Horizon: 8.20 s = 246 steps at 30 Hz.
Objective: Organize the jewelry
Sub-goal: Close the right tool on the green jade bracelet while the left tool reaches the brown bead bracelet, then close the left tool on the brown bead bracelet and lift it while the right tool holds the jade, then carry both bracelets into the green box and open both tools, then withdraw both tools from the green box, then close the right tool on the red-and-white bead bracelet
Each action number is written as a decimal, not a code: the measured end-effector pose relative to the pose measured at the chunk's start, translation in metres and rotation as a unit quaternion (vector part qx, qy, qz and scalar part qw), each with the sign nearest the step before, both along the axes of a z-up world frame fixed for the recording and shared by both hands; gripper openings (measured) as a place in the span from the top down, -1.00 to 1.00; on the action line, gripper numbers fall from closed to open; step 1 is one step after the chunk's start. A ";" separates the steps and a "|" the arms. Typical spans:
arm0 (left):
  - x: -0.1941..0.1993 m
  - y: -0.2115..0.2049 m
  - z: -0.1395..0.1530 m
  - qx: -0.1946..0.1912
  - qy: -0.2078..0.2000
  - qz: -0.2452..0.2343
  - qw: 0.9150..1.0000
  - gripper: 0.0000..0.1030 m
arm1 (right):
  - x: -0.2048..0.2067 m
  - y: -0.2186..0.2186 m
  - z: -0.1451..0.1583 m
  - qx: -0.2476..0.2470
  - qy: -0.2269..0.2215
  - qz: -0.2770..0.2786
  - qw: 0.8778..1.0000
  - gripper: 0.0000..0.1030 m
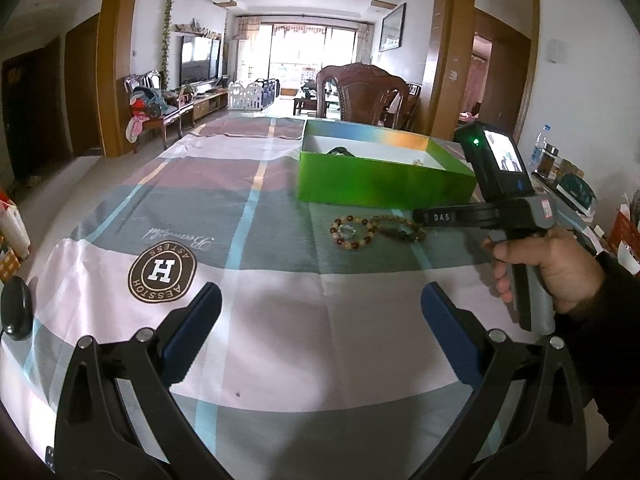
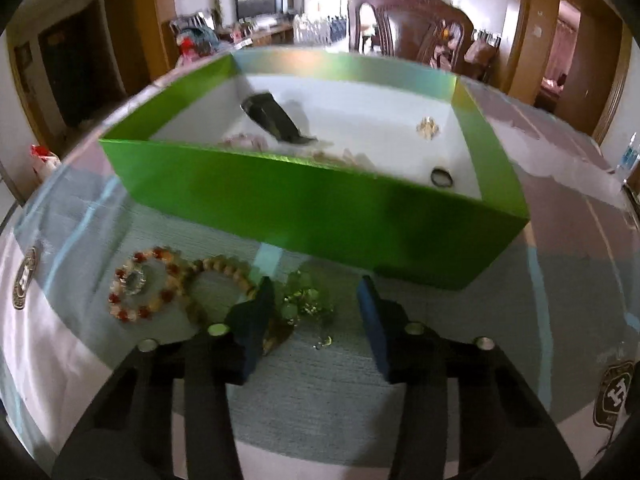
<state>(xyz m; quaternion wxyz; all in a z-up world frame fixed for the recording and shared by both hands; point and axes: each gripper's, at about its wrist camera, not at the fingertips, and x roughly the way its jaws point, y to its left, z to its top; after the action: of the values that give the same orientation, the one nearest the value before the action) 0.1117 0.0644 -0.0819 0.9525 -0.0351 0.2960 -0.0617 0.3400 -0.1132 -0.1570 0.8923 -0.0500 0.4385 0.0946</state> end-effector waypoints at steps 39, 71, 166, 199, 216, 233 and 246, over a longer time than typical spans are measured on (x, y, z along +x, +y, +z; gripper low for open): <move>0.175 -0.122 -0.031 0.077 0.131 -0.180 0.972 0.78 | -0.156 -0.111 0.057 0.159 -0.081 -0.030 0.983 0.71; 0.023 -0.029 0.029 -0.043 0.047 -0.124 0.990 0.77 | -0.187 -0.063 0.078 0.153 -0.105 0.019 0.983 0.71; -0.024 -0.030 0.024 -0.001 -0.035 -0.058 0.998 -0.92 | -0.265 -0.066 0.072 0.150 -0.208 -0.044 0.965 -0.84; -0.019 -0.014 0.017 -0.015 -0.020 -0.052 0.998 -0.92 | -0.216 -0.037 0.084 0.107 -0.172 -0.005 0.979 -0.84; -0.013 0.032 0.008 -0.043 -0.009 -0.025 0.999 -0.92 | -0.008 0.088 -0.001 -0.035 0.009 0.085 0.996 0.41; 0.001 0.044 -0.002 -0.048 0.011 -0.018 0.999 -0.92 | -0.014 0.095 0.011 -0.006 -0.019 0.093 0.995 0.86; 0.070 -0.018 -0.008 0.001 0.055 -0.105 0.993 -0.92 | -0.127 -0.001 0.132 0.112 -0.157 0.092 0.977 0.85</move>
<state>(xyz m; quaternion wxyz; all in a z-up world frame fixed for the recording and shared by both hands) 0.1821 0.0464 -0.0900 0.9233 -0.0059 0.3497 -0.1588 0.2125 -0.1141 -0.0251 0.9373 -0.0043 0.2732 0.2162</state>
